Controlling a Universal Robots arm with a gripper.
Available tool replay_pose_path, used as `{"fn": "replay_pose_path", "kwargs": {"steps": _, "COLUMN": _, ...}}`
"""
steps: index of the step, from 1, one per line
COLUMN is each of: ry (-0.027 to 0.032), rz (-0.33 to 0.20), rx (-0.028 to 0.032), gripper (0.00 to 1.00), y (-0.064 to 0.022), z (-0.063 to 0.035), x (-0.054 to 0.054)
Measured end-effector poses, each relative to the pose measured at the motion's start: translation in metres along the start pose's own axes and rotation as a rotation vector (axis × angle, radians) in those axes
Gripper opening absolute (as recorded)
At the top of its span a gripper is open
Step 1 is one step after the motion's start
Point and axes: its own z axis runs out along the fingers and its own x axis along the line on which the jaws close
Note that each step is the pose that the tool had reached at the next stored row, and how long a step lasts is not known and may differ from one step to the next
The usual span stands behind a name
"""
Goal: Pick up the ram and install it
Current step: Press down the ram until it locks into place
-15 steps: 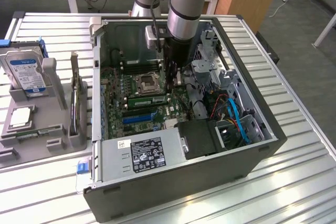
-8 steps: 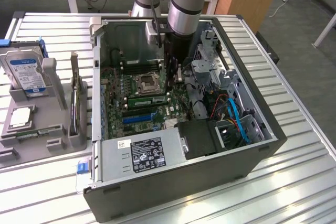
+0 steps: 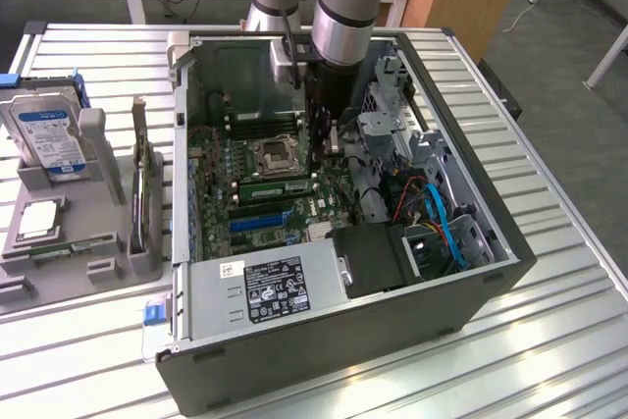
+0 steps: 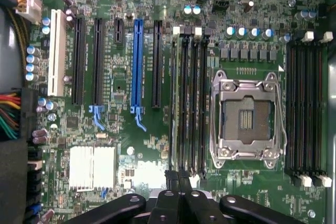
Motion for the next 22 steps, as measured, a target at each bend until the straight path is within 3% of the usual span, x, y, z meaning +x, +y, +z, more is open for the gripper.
{"fn": "replay_pose_path", "kwargs": {"steps": 22, "ry": -0.0002, "rz": 0.000, "rx": 0.0036, "gripper": 0.10, "y": 0.0594, "z": 0.0034, "x": 0.000}}
